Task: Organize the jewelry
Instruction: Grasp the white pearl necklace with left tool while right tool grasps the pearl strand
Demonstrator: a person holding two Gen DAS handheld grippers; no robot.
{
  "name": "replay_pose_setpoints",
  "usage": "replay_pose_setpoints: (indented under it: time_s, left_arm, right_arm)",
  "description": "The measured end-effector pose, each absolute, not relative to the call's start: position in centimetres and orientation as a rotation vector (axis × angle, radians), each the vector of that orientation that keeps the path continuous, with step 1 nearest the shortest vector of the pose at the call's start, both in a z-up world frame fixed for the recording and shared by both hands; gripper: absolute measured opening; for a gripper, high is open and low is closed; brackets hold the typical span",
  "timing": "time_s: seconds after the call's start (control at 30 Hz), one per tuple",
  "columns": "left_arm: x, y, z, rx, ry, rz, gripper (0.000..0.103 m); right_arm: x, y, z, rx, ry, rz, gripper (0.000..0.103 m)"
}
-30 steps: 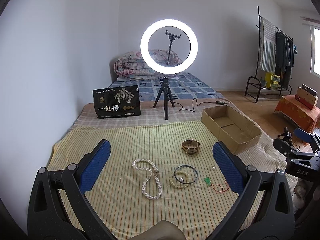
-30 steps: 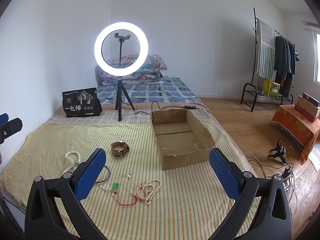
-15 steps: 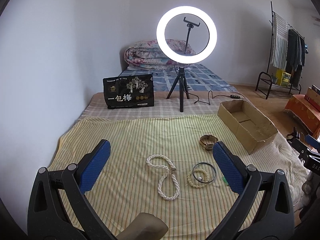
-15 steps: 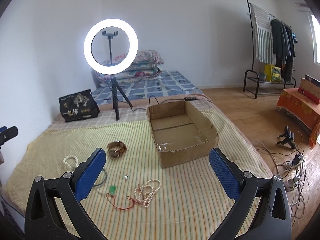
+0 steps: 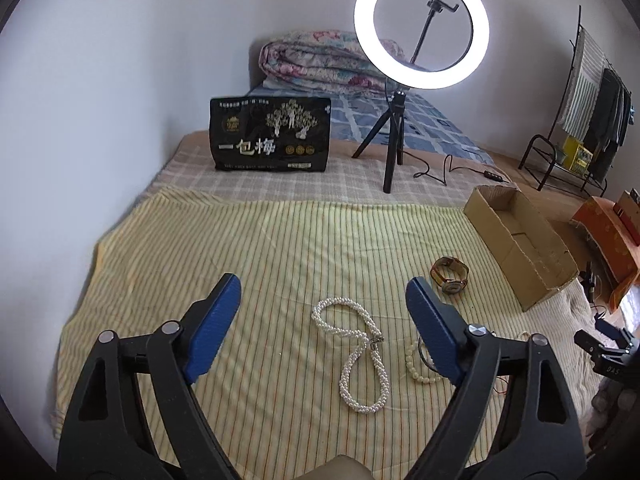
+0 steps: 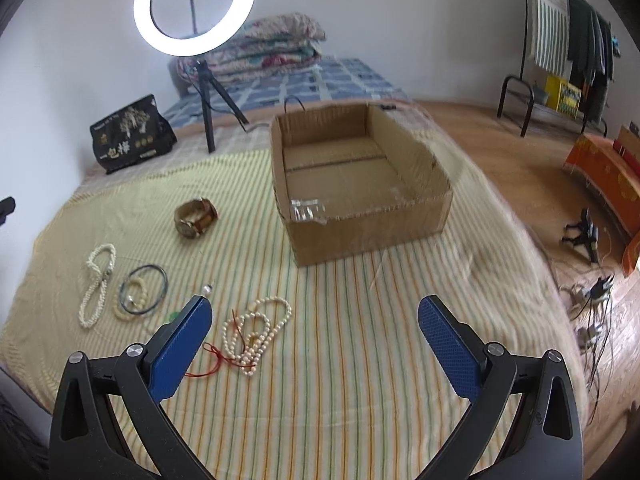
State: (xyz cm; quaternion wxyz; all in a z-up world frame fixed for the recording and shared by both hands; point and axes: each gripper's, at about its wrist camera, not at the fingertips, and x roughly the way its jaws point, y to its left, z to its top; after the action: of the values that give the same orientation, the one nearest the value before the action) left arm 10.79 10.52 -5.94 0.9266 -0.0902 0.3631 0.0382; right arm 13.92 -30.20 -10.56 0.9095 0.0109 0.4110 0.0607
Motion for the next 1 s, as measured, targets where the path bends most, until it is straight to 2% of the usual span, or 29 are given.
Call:
replay_pose_setpoints:
  time_s: [0.03, 0.1, 0.23, 0.43, 0.53, 0.73, 0.8, 0.93, 1.0]
  left_arm:
    - [11.2, 10.9, -6.6, -0.208, 0.771, 0.073, 0.079]
    - [11.9, 11.5, -8.1, -0.244, 0.82, 0.068, 0.065]
    - [13.3, 11.7, -11.6, -0.293, 0.936, 0.021, 0.057]
    - [14.0, 11.7, -14.6, -0.471, 1.058, -0.079, 0.057]
    - [14.7, 11.8, -15.1, -0.496, 1.068, -0.064, 0.057]
    - [16.3, 13.4, -17.7, -0.664, 1.15, -0.019, 0.057]
    - [16.6, 14.0, -18.5, -0.721, 1.162, -0.007, 0.057]
    - [17.2, 14.4, -19.0, -0.761, 1.166, 0.0, 0.057]
    - [17.5, 14.5, -19.1, -0.768, 1.165, 0.001, 0.057]
  right_arm:
    - [14.1, -30.3, -11.0, 0.038, 0.871, 0.129, 0.102]
    - [14.7, -30.7, -11.9, 0.083, 0.917, 0.141, 0.093]
    - [15.4, -30.7, -13.4, 0.14, 0.992, 0.169, 0.084]
    - [15.8, -30.5, -14.0, 0.157, 1.023, 0.188, 0.082]
    - [16.1, -30.4, -14.3, 0.174, 1.04, 0.198, 0.07]
    - [16.8, -30.1, -15.1, 0.195, 1.072, 0.203, 0.068]
    - [17.0, -30.2, -15.4, 0.207, 1.08, 0.202, 0.061]
    - [17.5, -30.8, -16.2, 0.273, 1.111, 0.202, 0.055]
    - [17.7, -31.0, -16.6, 0.31, 1.125, 0.201, 0.048]
